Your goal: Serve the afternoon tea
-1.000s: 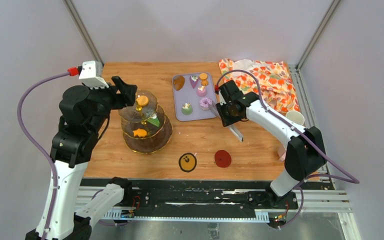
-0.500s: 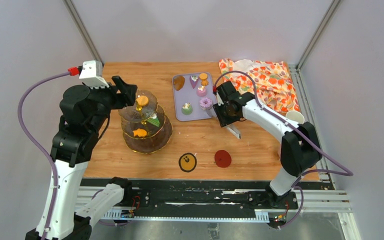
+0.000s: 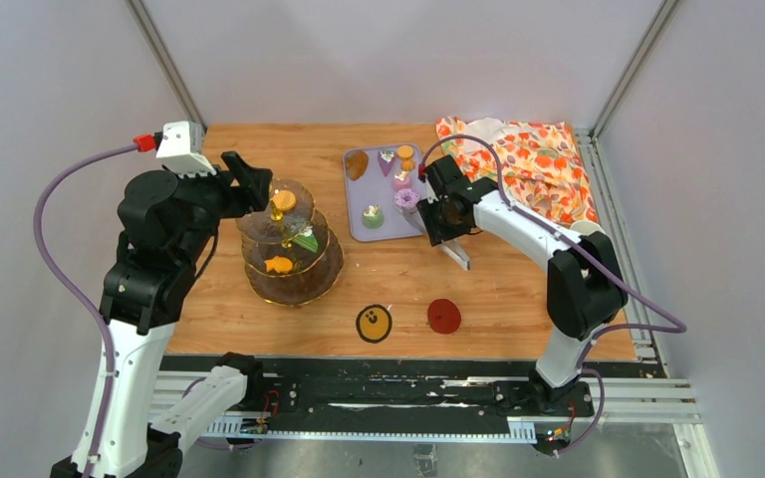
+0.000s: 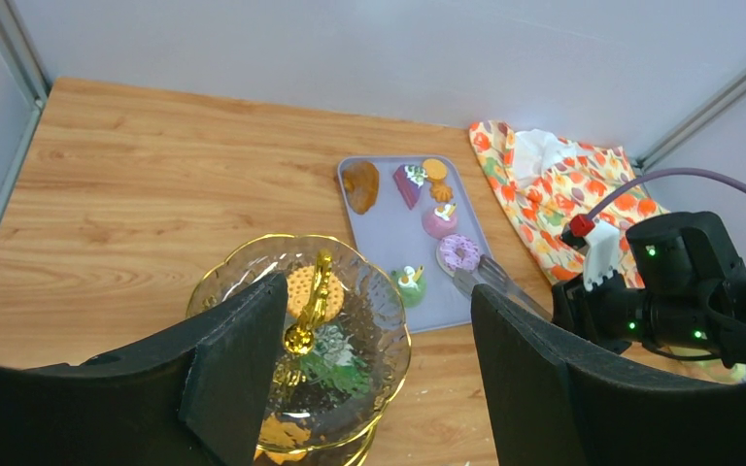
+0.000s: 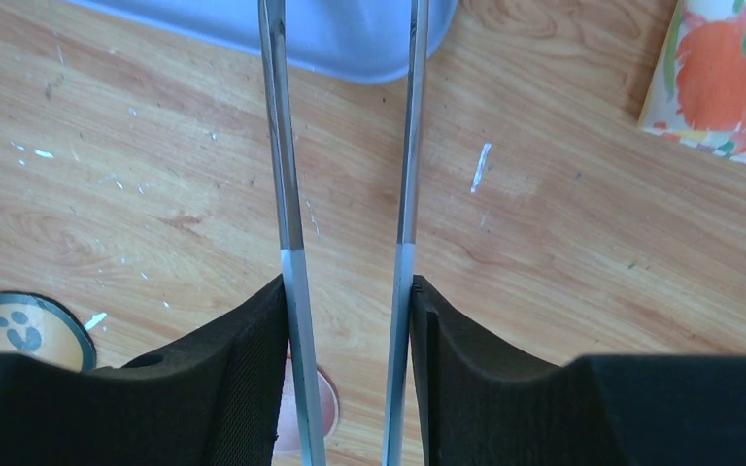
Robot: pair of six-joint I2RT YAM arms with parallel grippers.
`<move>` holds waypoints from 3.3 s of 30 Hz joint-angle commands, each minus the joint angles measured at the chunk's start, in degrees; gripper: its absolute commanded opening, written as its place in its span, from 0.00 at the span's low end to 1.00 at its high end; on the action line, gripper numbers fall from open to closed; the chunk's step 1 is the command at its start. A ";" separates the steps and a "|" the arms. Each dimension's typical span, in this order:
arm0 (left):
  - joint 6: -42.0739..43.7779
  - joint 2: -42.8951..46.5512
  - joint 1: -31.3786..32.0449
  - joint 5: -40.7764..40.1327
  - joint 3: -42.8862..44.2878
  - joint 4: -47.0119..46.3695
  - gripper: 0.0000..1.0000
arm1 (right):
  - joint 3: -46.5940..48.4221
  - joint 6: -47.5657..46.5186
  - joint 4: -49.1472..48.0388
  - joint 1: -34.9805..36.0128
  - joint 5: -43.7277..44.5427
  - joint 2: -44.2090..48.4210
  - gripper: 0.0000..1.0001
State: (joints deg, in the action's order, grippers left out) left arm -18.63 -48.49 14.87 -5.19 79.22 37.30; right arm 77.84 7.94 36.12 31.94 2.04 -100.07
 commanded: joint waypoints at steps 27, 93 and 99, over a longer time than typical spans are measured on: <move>0.67 0.29 0.33 -1.03 1.36 -0.31 0.74 | 9.70 2.43 -1.78 -1.78 1.48 -8.87 0.44; -0.11 3.12 0.33 -6.06 0.64 0.82 0.74 | 28.64 -14.14 15.43 23.41 -17.09 10.54 0.08; -0.12 3.14 0.33 -6.02 0.70 0.88 0.74 | 29.20 -14.37 15.74 23.95 -17.01 9.73 0.22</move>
State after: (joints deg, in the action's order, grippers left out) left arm -18.70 -45.67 14.87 -10.76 79.29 38.92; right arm 104.55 -5.43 51.59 54.78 -14.06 -90.02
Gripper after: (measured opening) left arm 0.742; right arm 0.322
